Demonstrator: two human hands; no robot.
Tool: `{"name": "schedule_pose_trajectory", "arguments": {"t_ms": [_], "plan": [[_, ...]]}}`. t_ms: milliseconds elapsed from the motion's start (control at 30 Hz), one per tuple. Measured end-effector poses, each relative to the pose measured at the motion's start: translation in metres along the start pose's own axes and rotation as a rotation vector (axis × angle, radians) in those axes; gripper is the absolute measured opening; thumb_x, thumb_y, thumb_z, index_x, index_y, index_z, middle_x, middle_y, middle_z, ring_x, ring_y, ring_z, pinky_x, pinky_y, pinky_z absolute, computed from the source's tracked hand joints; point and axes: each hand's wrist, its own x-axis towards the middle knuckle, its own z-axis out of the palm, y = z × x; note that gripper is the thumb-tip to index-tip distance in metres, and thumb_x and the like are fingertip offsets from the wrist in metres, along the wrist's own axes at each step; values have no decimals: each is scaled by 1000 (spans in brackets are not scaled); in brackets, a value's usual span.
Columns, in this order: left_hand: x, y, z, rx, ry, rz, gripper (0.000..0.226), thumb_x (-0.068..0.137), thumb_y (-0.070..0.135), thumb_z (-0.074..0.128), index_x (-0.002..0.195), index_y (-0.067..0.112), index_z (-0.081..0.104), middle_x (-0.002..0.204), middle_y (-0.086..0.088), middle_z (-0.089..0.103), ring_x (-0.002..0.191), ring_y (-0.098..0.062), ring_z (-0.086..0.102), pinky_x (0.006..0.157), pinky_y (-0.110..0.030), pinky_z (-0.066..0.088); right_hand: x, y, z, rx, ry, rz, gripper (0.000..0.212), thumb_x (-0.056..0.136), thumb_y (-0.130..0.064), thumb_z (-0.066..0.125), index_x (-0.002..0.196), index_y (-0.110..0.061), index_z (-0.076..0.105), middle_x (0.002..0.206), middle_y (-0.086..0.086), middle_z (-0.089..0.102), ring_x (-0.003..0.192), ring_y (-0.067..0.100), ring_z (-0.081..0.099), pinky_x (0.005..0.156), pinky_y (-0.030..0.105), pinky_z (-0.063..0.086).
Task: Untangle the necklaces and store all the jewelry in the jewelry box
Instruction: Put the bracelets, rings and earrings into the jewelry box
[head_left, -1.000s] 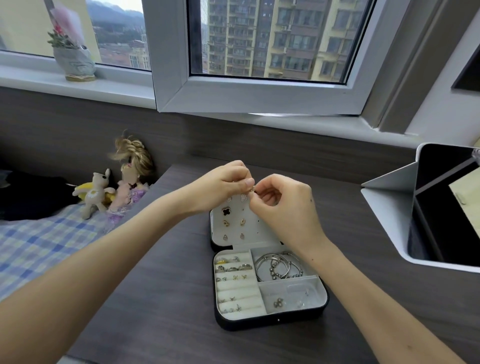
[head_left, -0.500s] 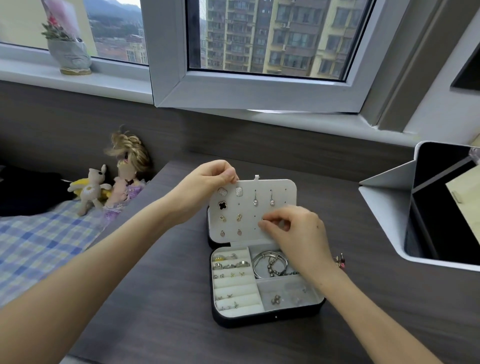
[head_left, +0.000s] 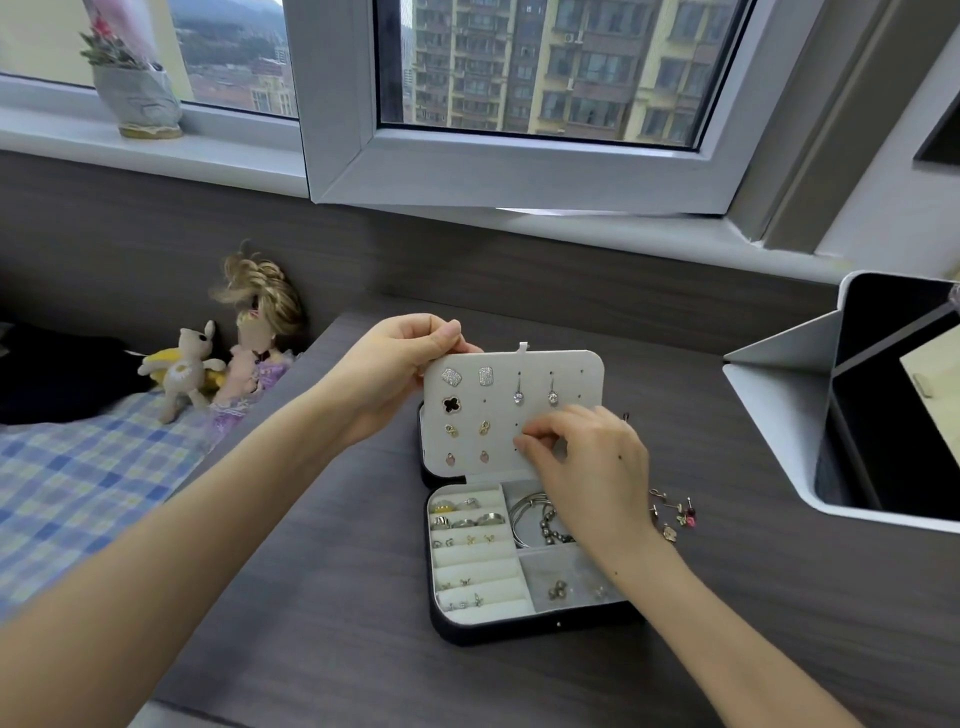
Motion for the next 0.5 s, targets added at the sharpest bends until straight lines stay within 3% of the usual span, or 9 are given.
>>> {"name": "schedule_pose_trajectory", "arguments": {"t_ms": [333, 500], "plan": [[-4, 2, -2, -21, -27, -9, 26, 97, 22, 47, 75, 10, 55, 85, -5, 73, 72, -14, 62, 68, -23, 49, 5, -2, -1, -20, 27, 11, 10, 67, -27, 75, 60, -23, 69, 58, -9, 64, 59, 21, 58, 58, 26, 35], [-8, 3, -3, -34, -75, -16, 26, 97, 23, 47, 75, 10, 55, 87, -7, 73, 73, -14, 63, 65, -20, 52, 7, -6, -6, -277, 178, -94, 38, 51, -37, 89, 58, -17, 57, 58, -2, 57, 56, 24, 51, 58, 29, 29]]}}
